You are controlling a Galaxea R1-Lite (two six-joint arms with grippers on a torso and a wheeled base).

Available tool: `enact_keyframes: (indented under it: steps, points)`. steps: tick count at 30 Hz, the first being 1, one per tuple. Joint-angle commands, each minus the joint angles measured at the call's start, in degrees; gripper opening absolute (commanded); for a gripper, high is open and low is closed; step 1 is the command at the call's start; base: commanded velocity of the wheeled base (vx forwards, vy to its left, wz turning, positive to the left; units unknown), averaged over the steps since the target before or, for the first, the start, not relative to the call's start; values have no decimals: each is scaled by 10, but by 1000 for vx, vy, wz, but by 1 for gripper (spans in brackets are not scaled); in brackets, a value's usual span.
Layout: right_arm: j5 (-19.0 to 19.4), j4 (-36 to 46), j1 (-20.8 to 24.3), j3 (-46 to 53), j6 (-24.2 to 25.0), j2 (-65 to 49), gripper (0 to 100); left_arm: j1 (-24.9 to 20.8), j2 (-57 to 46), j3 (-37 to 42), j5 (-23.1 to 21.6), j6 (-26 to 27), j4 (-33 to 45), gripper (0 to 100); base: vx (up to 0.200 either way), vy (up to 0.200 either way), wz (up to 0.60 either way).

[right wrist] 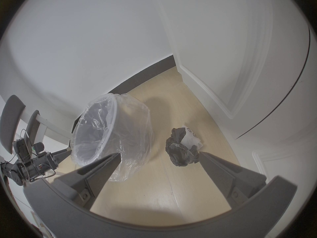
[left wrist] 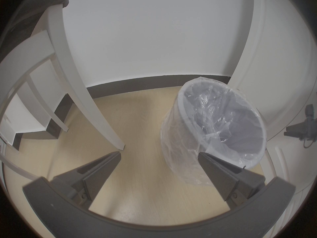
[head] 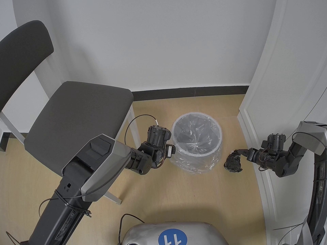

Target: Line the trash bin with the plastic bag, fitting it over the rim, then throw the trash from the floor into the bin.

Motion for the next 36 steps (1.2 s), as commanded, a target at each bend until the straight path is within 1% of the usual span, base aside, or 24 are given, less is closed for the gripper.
enact_keyframes:
  steps: [1, 5, 7, 10, 17, 22, 26, 29, 34, 35, 36]
  points:
    - [0, 0, 0, -1, 0, 3, 100, 4, 15, -7, -1, 1, 1, 100, 0, 0, 0]
    - [0, 0, 0, -1, 0, 4, 100, 4, 39, -27, -1, 3, 2, 100, 0, 0, 0]
    - [0, 0, 0, -2, 0, 6, 100, 4, 71, -77, -2, 2, 11, 100, 0, 0, 0]
    - [0, 0, 0, -3, 0, 9, 100, 6, 94, -77, -5, 6, 20, 100, 0, 0, 0]
    - [0, 0, -3, -10, -1, 17, 100, 10, 98, -77, -5, 11, 16, 100, 0, 0, 0]
    - [0, -8, -3, -12, 0, 26, 100, 13, 95, -77, -4, 5, 15, 100, 0, 0, 0]
    - [0, -17, -4, -11, 0, 32, 100, 13, 74, -77, -2, -11, 16, 100, 0, 0, 0]
    - [0, -17, -3, -11, 0, 32, 100, 12, 18, -22, -3, -19, 13, 100, 0, 0, 0]
    - [0, -17, -5, -12, 1, 33, 100, 9, -62, 102, -3, -18, -11, 100, 0, 0, 0]
    - [0, -17, -6, -12, 0, 33, 100, 9, -67, 110, -3, -17, -13, 100, 0, 0, 0]
    - [0, -17, -8, -12, 1, 33, 100, 8, -92, 154, -2, -14, -29, 100, 0, 0, 0]
